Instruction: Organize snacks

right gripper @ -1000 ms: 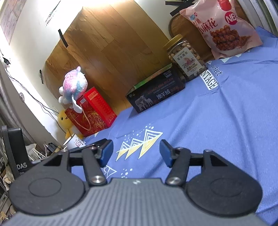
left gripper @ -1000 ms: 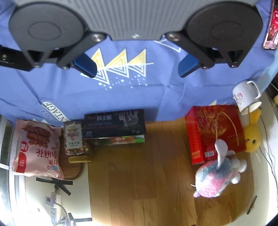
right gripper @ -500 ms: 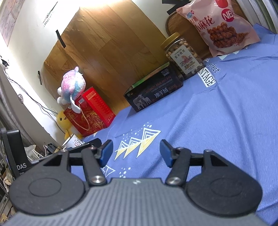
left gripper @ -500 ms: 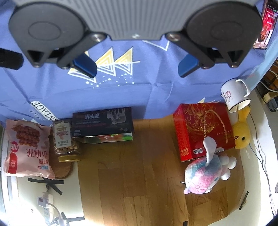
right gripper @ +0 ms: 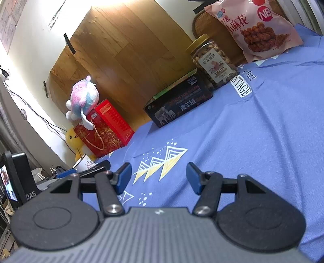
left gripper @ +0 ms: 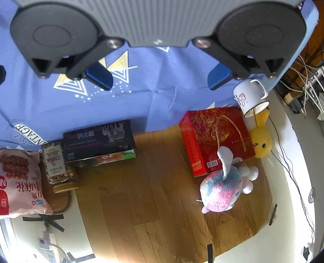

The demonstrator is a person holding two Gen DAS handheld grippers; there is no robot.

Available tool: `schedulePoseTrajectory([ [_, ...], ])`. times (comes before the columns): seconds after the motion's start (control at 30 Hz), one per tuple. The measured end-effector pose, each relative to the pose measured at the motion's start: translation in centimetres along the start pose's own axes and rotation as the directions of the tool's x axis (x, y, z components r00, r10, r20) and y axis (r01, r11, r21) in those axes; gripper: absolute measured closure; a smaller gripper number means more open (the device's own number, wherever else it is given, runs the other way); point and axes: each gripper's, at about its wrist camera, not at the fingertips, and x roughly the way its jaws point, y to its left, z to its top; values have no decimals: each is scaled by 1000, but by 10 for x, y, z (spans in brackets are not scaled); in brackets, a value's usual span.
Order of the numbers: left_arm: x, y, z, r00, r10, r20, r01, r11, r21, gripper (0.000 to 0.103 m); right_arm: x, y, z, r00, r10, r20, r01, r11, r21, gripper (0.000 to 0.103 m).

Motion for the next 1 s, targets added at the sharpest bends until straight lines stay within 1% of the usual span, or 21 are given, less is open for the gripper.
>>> schedulePoseTrajectory([
  [0.1,0,-1,0,1000,-7,-2,7,1000,4,0,1,0,0,1000,-1,-4,1,1000,3,41],
  [0.37,-2,-6,0,997,-76,-23,77,997,19,0,1,0,0,1000,2,-6,-2,1000,0,41],
  [0.5,-2,-8,1,995,-97,-33,97,995,21,0,1,-1,0,1000,1,-5,-1,1000,3,41],
  [0.8,2,-5,4,983,-168,-79,166,986,-34,0,0,-2,-1,1000,-1,-1,1,1000,1,41],
  [0.87,2,-2,4,979,-193,-72,190,981,-48,0,0,-1,-1,1000,-4,1,4,1000,-6,41],
  [1.0,-1,-4,3,974,-220,-61,219,975,-29,0,0,3,-2,1000,-16,11,16,999,-32,41],
])
